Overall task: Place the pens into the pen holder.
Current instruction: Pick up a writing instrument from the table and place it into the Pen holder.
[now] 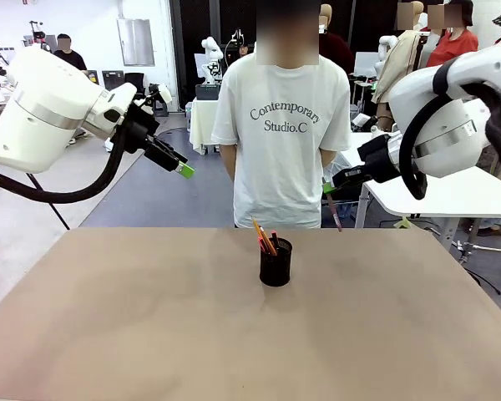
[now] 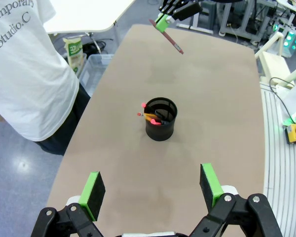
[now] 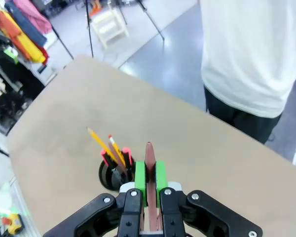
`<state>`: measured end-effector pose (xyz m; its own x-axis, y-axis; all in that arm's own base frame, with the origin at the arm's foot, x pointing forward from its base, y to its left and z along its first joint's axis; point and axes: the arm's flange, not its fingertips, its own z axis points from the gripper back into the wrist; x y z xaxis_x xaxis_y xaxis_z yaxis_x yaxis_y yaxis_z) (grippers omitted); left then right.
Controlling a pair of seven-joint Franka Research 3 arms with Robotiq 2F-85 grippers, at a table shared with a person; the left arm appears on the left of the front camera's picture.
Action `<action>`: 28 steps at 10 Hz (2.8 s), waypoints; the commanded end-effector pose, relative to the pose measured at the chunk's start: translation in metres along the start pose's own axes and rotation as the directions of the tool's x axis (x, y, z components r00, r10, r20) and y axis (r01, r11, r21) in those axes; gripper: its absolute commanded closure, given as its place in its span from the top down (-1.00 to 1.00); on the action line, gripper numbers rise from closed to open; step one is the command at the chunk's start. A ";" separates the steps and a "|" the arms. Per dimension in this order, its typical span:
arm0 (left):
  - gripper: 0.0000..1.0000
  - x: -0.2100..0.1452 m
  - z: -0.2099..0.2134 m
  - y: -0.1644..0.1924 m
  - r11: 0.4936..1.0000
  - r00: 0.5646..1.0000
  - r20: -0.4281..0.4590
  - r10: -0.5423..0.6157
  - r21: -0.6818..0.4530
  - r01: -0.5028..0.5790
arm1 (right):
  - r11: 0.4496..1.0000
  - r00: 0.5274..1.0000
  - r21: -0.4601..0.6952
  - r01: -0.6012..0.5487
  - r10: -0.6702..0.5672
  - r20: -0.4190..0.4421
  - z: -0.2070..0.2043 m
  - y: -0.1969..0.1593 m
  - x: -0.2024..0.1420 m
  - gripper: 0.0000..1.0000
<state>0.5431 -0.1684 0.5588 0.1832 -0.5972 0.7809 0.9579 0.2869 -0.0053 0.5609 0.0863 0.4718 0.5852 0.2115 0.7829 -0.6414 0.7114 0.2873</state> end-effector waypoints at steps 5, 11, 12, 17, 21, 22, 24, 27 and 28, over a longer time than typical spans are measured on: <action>1.00 0.000 0.003 0.000 1.000 1.000 0.001 0.004 0.000 -0.004 | 1.000 1.000 0.012 -0.006 0.006 -0.028 -0.005 -0.004 -0.006 -1.00; 1.00 0.000 0.003 0.000 1.000 1.000 0.001 0.004 0.000 -0.004 | 0.938 0.905 0.208 -0.279 0.185 0.383 -0.031 0.007 -0.015 -1.00; 1.00 0.000 0.003 0.000 1.000 1.000 0.001 0.004 0.000 -0.004 | 0.924 0.887 0.217 -0.316 0.206 0.413 -0.038 0.011 -0.018 -1.00; 1.00 0.000 0.003 0.000 1.000 1.000 0.001 0.004 0.000 -0.004 | 0.906 0.889 0.243 -0.348 0.236 0.392 -0.059 0.021 -0.025 -1.00; 1.00 0.000 0.003 0.000 1.000 1.000 0.001 0.004 0.000 -0.004 | 0.908 0.893 0.243 -0.342 0.233 0.386 -0.064 0.020 -0.028 -1.00; 1.00 0.000 0.003 0.000 1.000 1.000 0.001 0.004 0.000 -0.004 | 0.904 0.879 0.242 -0.354 0.232 0.417 -0.069 0.015 -0.029 -1.00; 1.00 0.000 0.003 0.000 1.000 1.000 0.001 0.004 0.000 -0.004 | 0.895 0.872 0.243 -0.374 0.250 0.420 -0.077 0.011 -0.034 -1.00; 1.00 0.000 0.003 0.000 1.000 1.000 0.001 0.004 0.000 -0.004 | 0.887 0.878 0.274 -0.371 0.239 0.415 -0.084 0.005 -0.040 -1.00; 1.00 0.000 0.003 0.000 1.000 1.000 0.001 0.004 0.000 -0.004 | 0.886 0.879 0.279 -0.371 0.238 0.413 -0.089 0.004 -0.043 -1.00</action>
<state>0.5431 -0.1684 0.5588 0.1831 -0.5972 0.7809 0.9579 0.2869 -0.0053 0.5698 0.1378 0.3932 0.1923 0.0862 0.9775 -0.9144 0.3773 0.1466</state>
